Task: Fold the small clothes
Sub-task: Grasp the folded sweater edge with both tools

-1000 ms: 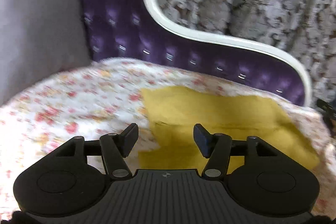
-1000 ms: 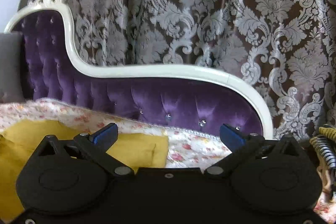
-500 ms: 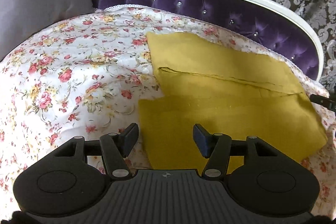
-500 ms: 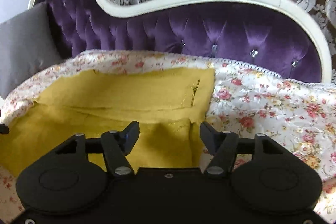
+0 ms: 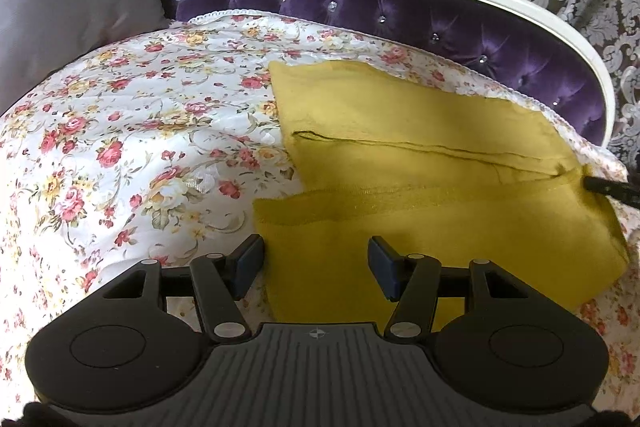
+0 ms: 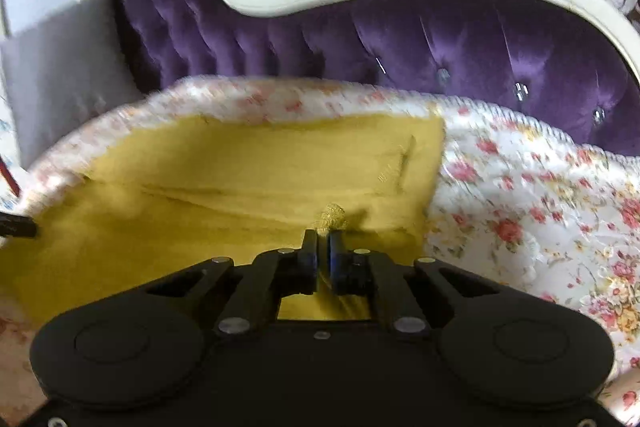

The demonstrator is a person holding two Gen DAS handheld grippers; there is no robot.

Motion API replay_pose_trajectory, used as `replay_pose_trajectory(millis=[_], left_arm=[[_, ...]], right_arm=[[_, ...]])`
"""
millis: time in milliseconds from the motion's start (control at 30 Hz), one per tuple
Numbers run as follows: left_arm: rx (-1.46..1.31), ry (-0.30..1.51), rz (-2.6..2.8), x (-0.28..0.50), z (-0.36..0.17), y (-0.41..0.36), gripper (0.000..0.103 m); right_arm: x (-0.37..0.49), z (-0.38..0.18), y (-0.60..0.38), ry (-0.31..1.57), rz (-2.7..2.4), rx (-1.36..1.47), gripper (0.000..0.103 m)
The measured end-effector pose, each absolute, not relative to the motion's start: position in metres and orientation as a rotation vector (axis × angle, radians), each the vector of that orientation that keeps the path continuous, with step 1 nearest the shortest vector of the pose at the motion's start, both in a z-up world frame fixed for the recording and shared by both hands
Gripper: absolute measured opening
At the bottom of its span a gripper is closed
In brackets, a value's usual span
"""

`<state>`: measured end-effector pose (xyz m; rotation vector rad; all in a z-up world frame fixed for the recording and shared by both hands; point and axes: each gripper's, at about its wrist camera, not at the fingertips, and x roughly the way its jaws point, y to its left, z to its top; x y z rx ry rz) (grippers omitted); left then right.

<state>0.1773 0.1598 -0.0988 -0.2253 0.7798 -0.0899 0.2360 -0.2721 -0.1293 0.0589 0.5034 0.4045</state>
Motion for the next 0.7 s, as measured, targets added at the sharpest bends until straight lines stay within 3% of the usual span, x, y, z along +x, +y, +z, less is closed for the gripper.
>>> replay_pose_trajectory(millis=[300,333,367,400,700], left_arm=[[-0.195,0.759,-0.059,0.186,-0.105,0.163,0.055],[-0.185,0.748,-0.072,0.188,-0.107,0.163,0.052],[-0.19,0.734,-0.083,0.188,-0.107,0.163,0.027],[-0.215,0.724,-0.102,0.189,-0.109,0.166,0.012],[-0.267,0.626,-0.106,0.165,-0.095,0.167,0.008]], right_arm=[[0.208,-0.111,-0.284,0.413,0.416,0.1,0.012],[0.208,-0.112,-0.284,0.416,0.413,0.102,0.012],[0.208,-0.113,-0.284,0.421,0.412,0.105,0.012],[0.207,-0.114,-0.284,0.425,0.41,0.106,0.012],[0.196,-0.112,-0.286,0.404,0.387,0.129,0.01]])
